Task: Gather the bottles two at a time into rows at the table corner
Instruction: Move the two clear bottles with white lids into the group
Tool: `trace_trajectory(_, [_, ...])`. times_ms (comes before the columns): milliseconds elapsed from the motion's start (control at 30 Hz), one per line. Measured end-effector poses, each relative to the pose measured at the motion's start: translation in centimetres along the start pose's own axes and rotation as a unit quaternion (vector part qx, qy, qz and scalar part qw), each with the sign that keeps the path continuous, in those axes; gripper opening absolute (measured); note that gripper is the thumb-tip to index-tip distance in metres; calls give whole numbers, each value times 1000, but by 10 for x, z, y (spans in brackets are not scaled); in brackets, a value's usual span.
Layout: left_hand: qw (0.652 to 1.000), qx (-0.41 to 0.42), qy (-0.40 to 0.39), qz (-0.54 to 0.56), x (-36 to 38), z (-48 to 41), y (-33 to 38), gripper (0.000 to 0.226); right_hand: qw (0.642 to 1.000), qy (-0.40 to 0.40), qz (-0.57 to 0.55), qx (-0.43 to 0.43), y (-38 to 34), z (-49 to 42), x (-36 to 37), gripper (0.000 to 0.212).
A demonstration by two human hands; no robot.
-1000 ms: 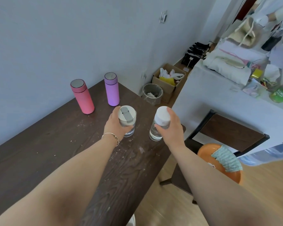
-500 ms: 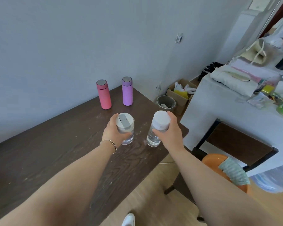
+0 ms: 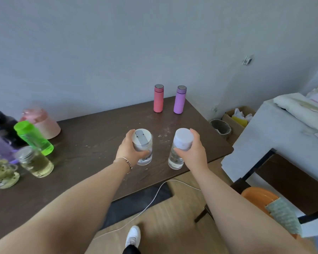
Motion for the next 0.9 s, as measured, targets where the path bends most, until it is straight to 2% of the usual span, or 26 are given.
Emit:
trace_trajectory(433, [992, -61, 109, 15, -149, 40, -101, 98, 994, -77, -39, -73, -109, 77, 106, 92])
trace_trajectory(900, [984, -97, 146, -12, -321, 53, -243, 97, 980, -151, -61, -110, -234, 197, 263, 94])
Point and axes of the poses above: each hand's wrist, its own z-axis away from the middle knuckle, its own x-axis out of the palm, y = z × x, the point moved 7 cm from there along -z, towards the middle knuckle, and after that the axes turned 10 degrees about y, right-handed, at the moved point
